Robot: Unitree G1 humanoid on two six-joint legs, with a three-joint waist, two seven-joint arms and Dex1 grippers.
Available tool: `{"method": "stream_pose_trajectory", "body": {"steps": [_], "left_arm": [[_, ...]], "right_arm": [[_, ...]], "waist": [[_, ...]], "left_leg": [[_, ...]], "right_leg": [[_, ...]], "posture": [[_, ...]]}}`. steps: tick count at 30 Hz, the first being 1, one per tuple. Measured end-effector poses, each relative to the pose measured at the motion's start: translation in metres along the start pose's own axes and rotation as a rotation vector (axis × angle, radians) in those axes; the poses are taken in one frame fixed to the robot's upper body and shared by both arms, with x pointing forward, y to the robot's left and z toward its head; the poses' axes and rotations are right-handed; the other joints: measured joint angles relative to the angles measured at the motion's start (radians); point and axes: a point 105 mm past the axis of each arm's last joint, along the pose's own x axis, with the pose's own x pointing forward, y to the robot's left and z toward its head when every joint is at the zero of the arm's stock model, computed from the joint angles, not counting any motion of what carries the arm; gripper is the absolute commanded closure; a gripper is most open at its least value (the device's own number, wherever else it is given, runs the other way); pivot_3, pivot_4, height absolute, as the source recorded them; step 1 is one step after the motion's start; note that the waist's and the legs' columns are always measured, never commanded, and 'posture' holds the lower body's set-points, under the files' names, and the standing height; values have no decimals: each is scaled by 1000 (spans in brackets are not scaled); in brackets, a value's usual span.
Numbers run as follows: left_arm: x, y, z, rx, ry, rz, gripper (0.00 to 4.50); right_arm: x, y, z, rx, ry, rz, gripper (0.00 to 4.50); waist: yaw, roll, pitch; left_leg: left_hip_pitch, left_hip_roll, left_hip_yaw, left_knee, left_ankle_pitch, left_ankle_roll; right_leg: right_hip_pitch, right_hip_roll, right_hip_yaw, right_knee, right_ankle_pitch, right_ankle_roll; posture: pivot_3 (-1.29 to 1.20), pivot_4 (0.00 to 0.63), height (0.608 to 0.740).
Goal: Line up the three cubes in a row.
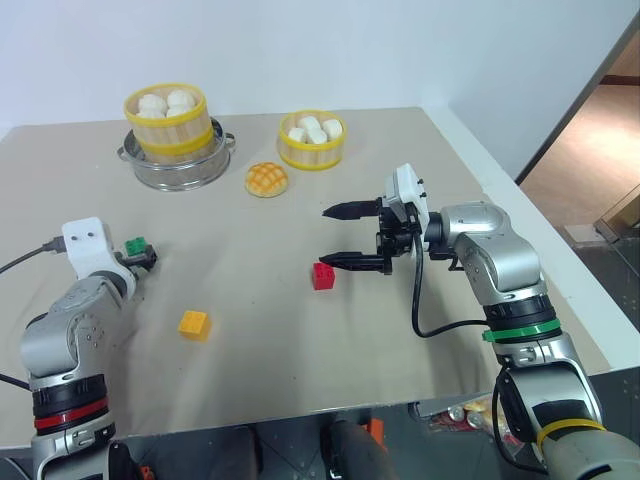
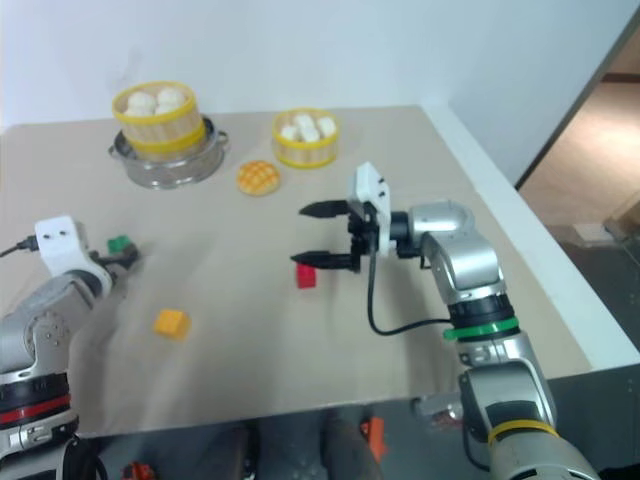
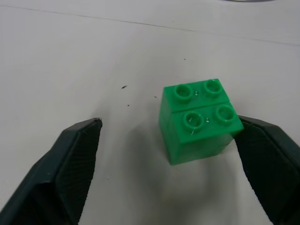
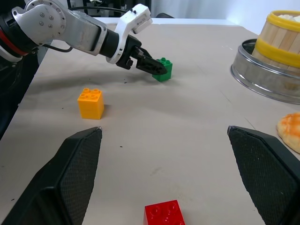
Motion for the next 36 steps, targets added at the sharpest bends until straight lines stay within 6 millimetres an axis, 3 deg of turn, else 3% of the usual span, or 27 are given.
{"method": "stream_pose_trajectory", "body": {"steps": [6, 16, 21, 25, 27, 29, 36], "left_arm": [[4, -1, 1, 21, -8, -2, 3180], [5, -1, 10, 125, -35, -82, 3211], [-12, -34, 40, 359, -126, -473, 3211], [-25, -58, 72, 444, -201, -737, 3211], [-34, -73, 78, 509, -232, -883, 3211], [-44, -90, 75, 573, -242, -1014, 3211], [-56, -146, 26, 701, -159, -1368, 3211]], "right_arm": [[0, 0, 0, -3, 2, -1, 0], [-1, -1, -1, -9, 9, -7, 0], [-2, -3, 2, -15, 14, -14, 0], [-1, -6, 11, -45, 12, -14, 0], [-2, -7, 11, -45, 17, -22, 0], [-3, -8, 10, -42, 21, -27, 0], [-18, -9, 0, -22, 74, -63, 0]], "waist": [[0, 0, 0], [0, 0, 0], [0, -1, 0], [1, -1, 0], [1, -1, 0], [2, -1, 0], [4, -1, 0]], "left_leg": [[0, 0, 0, 0, 0, 0], [-1, 0, 0, 0, 0, 0], [-8, 0, 0, 0, 1, -2], [-10, 0, 0, 0, 1, -2], [-11, 0, 1, 0, 1, -2], [-12, 0, 1, 0, 1, -2], [-13, 0, 0, 2, 1, -2]], "right_leg": [[0, 0, 0, 0, 0, 0], [-1, 0, 0, 0, 0, 0], [-9, -1, 0, 0, 1, -1], [-10, -1, -1, 0, 1, -1], [-11, -1, -1, 0, 0, 0], [-12, -1, -1, 0, 0, 0], [-12, 0, -1, 0, 0, 0]], "posture": [[0, 150, 740], [0, 150, 740], [0, 150, 740], [0, 150, 740], [0, 150, 740], [0, 150, 740], [0, 150, 740]]}}
